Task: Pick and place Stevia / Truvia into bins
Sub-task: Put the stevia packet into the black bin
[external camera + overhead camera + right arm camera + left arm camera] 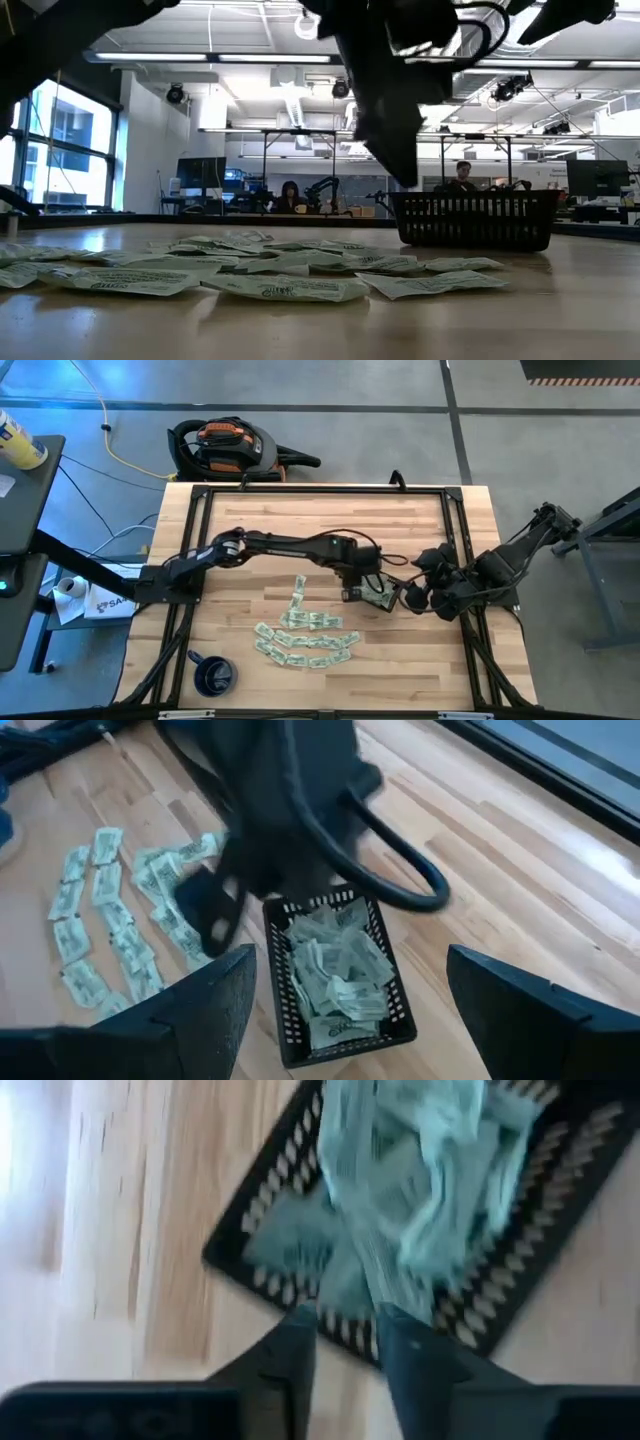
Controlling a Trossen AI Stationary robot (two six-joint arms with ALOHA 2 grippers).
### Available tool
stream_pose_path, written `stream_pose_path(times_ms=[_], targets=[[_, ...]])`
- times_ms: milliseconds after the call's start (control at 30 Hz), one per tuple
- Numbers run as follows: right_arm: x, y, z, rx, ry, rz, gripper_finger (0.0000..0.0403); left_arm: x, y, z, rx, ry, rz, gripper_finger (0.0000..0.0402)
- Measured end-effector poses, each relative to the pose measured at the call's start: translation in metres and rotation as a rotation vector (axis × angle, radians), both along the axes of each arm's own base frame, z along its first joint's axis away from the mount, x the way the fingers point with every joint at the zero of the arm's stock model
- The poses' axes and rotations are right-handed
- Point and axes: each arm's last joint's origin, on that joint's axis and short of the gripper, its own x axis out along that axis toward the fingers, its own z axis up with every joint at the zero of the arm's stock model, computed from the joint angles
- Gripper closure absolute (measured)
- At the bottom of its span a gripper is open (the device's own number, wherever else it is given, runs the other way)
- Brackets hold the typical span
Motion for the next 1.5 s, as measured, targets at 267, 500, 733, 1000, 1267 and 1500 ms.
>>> stream_pose_path(times_ms=[267,500,733,1000,1267,1500], targets=[[-0.003,-0.001,-0.003,-0.048,0.120,0.116,0.0087,-0.057,-0.012,0.057,-0.011,0.318,0.043,0.0202],[0.007,-0.002,-0.007,-0.149,0.276,0.370,0.0087,-0.092,-0.052,0.070,-0.013,0.265,0.056,0.0231],[0.049,-0.001,-0.015,-0.048,0.223,0.558,0.0087,-0.157,-0.092,0.025,-0.172,0.076,0.236,0.0264],[0.115,0.011,-0.066,0.071,0.279,0.781,0.0087,-0.242,-0.101,0.001,-0.276,0.008,0.422,0.0281],[0.153,0.031,-0.128,0.170,0.350,0.863,0.0087,-0.270,-0.099,0.009,-0.196,-0.019,0.355,0.0284],[0.163,0.054,-0.163,0.145,0.368,0.846,0.0106,-0.271,-0.098,0.008,-0.121,0.011,0.213,0.0282]])
